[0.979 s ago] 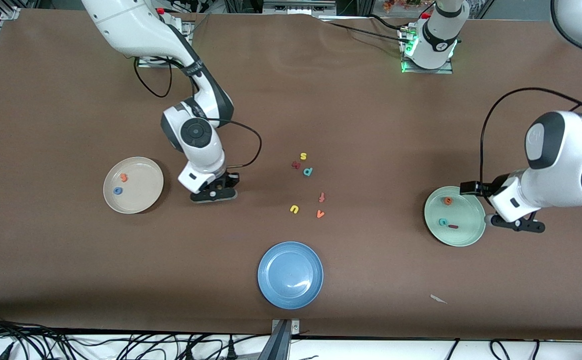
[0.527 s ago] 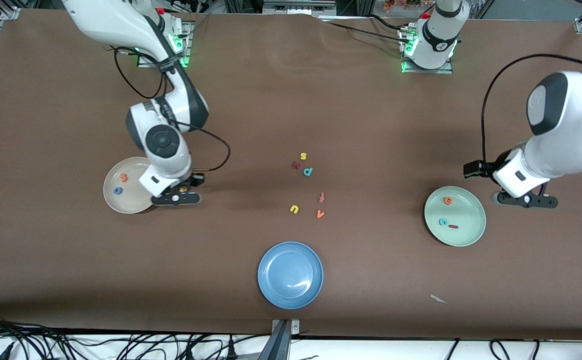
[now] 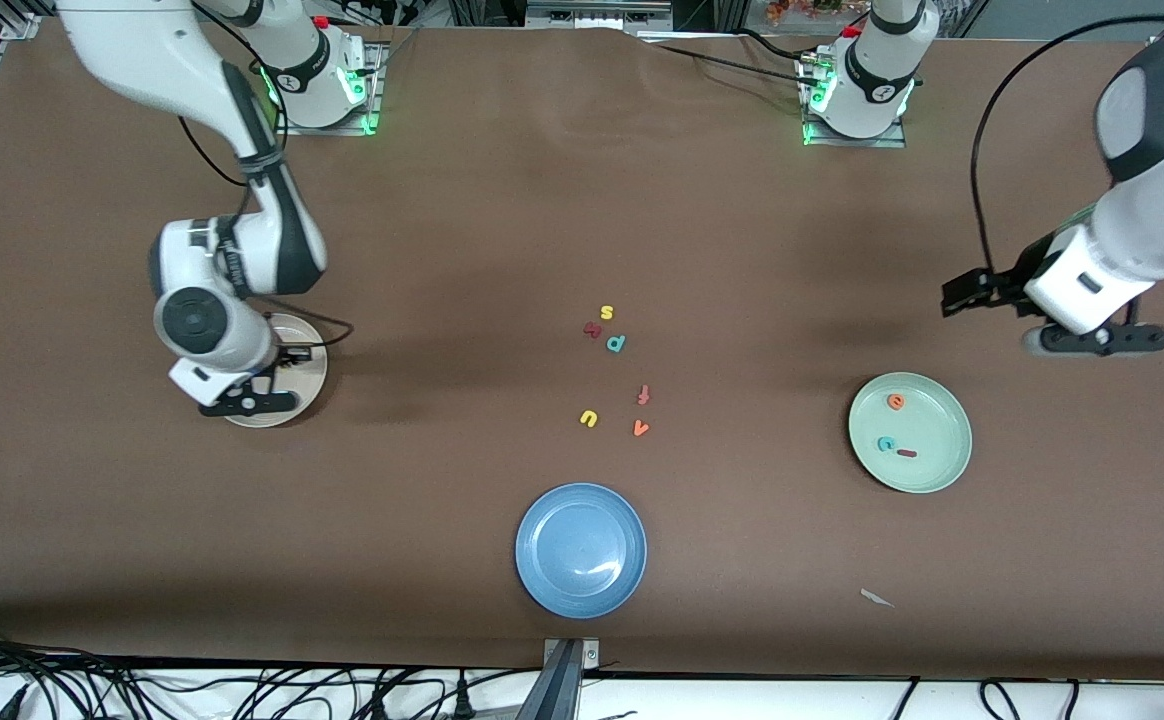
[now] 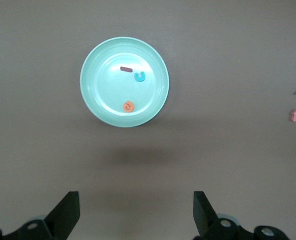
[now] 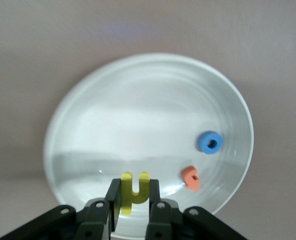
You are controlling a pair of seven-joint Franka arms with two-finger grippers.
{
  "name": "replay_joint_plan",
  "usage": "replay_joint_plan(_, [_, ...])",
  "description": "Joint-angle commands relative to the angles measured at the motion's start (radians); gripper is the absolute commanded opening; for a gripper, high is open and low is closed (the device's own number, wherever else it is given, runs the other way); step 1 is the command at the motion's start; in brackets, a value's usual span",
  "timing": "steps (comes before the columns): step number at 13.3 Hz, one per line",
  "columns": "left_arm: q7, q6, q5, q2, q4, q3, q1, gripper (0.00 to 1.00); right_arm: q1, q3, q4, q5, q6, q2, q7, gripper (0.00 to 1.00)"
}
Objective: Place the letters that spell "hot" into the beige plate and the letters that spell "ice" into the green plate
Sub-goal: 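Drop the u on the white plate while the left gripper withdraws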
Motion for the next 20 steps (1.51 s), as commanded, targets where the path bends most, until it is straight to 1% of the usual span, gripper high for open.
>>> replay_joint_plan(1, [0.028,-0.06,-0.013,-0.058,0.013,0.051,-0.043,1.0,-0.041,0.007,-0.022,0.068,0.002,0.006,-0.11,0.12])
replay_joint_plan(2, [0.052,-0.097,-0.013,-0.055,0.052,0.052,-0.038,1.0,-0.046,0.007,-0.026,0.068,0.002,0.009,-0.11,0.12])
replay_joint_plan(4, [0.089,-0.123,-0.008,-0.06,0.089,0.048,-0.007,1.0,-0.046,0.007,-0.03,0.071,0.002,0.014,-0.11,0.15])
replay_joint_plan(5, [0.091,-0.143,0.0,-0.058,0.107,0.043,0.0,1.0,-0.046,0.007,-0.03,0.073,-0.001,0.015,-0.109,0.28])
replay_joint_plan(6, [0.091,-0.151,0.006,-0.057,0.126,0.043,0.0,1.0,-0.046,0.007,-0.03,0.074,0.001,0.014,-0.107,0.62])
replay_joint_plan(7, [0.092,-0.154,0.012,-0.054,0.135,0.043,-0.001,1.0,-0.046,0.007,-0.026,0.074,0.002,0.014,-0.098,0.91])
replay_joint_plan(8, [0.091,-0.163,0.013,-0.052,0.147,0.043,-0.001,1.0,-0.046,0.007,-0.021,0.074,-0.002,0.011,-0.095,0.99])
replay_joint_plan(15, [0.094,-0.165,0.024,-0.047,0.153,0.043,0.007,1.0,-0.046,0.006,0.016,0.074,-0.01,-0.014,-0.095,0.99])
replay_joint_plan(20, [0.088,-0.166,0.024,-0.054,0.155,0.041,0.008,1.0,-0.046,0.007,0.02,0.074,-0.01,-0.037,-0.098,1.0])
